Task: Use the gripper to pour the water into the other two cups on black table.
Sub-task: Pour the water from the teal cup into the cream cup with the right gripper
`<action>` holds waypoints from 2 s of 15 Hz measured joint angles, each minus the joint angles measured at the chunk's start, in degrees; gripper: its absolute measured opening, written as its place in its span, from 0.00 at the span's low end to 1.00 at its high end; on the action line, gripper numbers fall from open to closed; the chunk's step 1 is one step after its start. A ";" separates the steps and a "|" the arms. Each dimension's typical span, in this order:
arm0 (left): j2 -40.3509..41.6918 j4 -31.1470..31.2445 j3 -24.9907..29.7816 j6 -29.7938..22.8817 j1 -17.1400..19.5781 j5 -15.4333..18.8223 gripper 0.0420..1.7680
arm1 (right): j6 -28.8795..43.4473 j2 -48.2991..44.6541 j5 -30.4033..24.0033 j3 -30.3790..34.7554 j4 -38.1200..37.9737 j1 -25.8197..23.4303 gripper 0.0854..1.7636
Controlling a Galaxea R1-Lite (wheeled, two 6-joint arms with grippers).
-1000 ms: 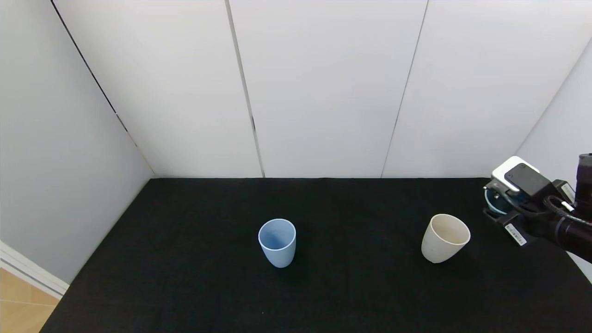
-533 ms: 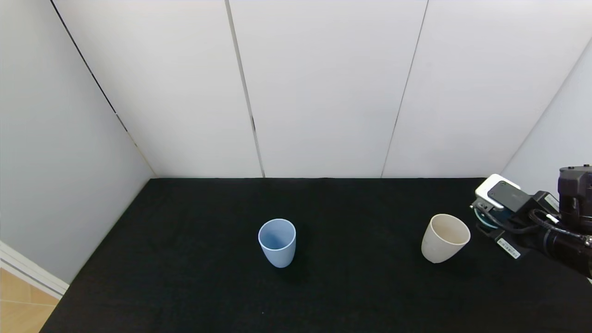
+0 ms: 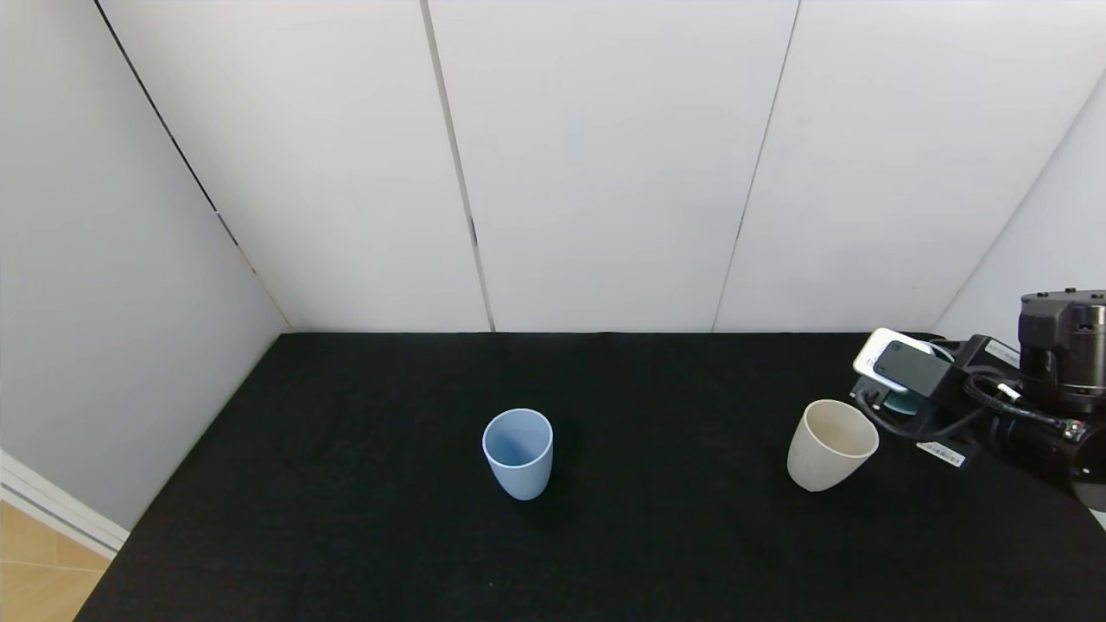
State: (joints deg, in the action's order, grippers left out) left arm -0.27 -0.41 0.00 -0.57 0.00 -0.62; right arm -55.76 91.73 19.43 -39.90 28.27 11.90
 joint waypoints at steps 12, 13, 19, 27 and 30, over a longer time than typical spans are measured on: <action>0.00 0.01 0.00 -0.02 0.00 0.00 0.97 | -14.97 4.11 5.75 -3.75 0.11 -0.83 0.67; 0.00 0.00 0.00 -0.02 0.00 -0.01 0.97 | -16.23 4.40 5.75 -4.08 0.11 -0.90 0.67; 0.00 0.00 0.00 -0.02 0.00 0.00 0.97 | -22.10 5.27 7.80 -5.19 0.17 -0.90 0.67; 0.00 0.00 0.00 -0.02 0.00 0.00 0.97 | -26.36 5.12 9.89 -6.24 0.28 -0.94 0.67; 0.00 0.00 0.00 -0.02 0.00 0.02 0.97 | -27.84 4.88 9.84 -6.42 0.23 -0.94 0.67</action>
State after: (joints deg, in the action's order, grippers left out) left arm -0.27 -0.41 0.00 -0.60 0.00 -0.60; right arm -83.60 96.61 29.27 -46.32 28.50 10.96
